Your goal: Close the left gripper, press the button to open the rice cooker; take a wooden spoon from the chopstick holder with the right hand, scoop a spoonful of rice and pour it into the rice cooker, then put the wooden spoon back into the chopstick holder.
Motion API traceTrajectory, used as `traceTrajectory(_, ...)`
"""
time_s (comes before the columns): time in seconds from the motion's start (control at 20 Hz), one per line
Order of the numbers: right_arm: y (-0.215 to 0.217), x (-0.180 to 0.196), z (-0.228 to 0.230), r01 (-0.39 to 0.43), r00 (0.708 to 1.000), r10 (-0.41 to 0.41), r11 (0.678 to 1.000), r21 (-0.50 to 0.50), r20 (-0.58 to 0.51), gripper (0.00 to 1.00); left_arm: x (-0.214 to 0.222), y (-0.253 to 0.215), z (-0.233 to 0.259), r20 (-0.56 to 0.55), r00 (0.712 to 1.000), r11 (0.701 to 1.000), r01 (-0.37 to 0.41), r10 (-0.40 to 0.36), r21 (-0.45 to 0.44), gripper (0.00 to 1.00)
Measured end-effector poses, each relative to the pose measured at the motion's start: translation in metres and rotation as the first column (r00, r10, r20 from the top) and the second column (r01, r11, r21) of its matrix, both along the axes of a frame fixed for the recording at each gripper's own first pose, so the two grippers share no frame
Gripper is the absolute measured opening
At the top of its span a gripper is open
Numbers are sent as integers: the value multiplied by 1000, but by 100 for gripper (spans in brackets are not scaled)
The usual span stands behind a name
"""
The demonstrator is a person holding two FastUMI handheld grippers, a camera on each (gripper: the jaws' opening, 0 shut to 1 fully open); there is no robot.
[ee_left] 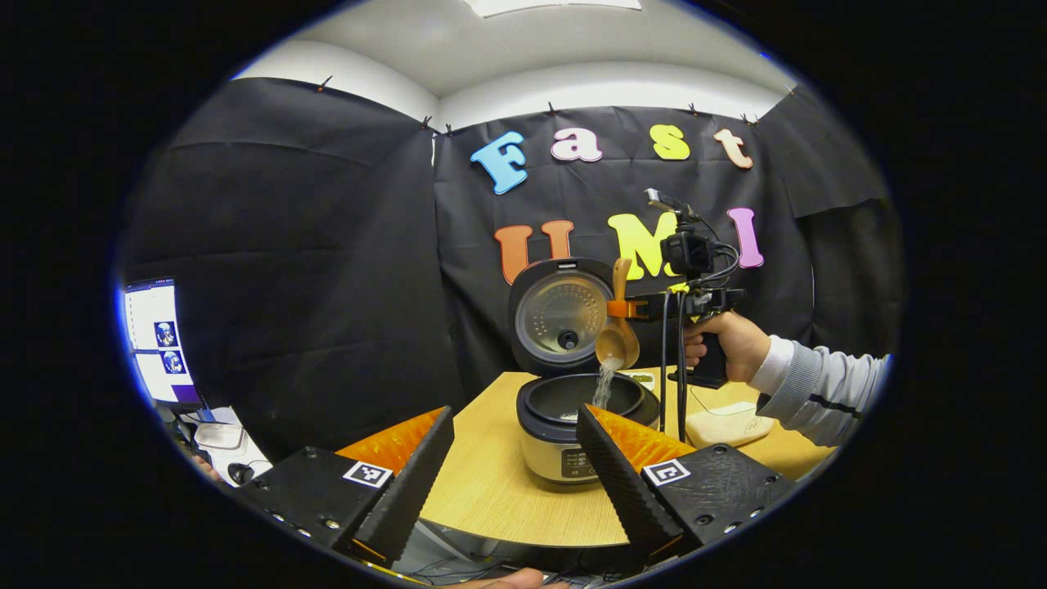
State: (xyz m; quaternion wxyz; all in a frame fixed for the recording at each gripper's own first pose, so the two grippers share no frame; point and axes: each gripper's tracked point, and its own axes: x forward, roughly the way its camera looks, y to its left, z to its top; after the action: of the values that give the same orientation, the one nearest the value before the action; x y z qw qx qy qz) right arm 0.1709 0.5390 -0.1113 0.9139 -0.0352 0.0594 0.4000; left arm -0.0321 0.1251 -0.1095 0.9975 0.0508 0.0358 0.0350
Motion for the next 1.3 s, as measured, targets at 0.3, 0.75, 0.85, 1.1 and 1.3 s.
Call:
traceTrajectory(0.3, 5, -24, 2, -63, 984, 79, 992, -105, 159, 8, 5, -9, 4, -29, 999, 1000, 15, -16, -8, 96)
traceTrajectory(0.75, -74, -16, 49, 54, 987, -51, 998, -17, 155, 8, 1, -45, 13, -23, 997, 997, 75, -75, -3, 96)
traceTrajectory(0.85, -103, -11, 57, 96, 984, -94, 995, -3, 151, 8, 0, -57, 15, -17, 996, 996, 86, -86, -2, 96)
traceTrajectory(1.1, -181, -4, 78, 170, 972, -173, 985, 29, 158, 9, 0, -84, 16, 5, 996, 996, 91, -91, -3, 96)
traceTrajectory(1.3, -246, 4, 84, 246, 959, -255, 966, 82, 120, 10, 3, -102, 16, 25, 996, 996, 86, -86, 14, 96)
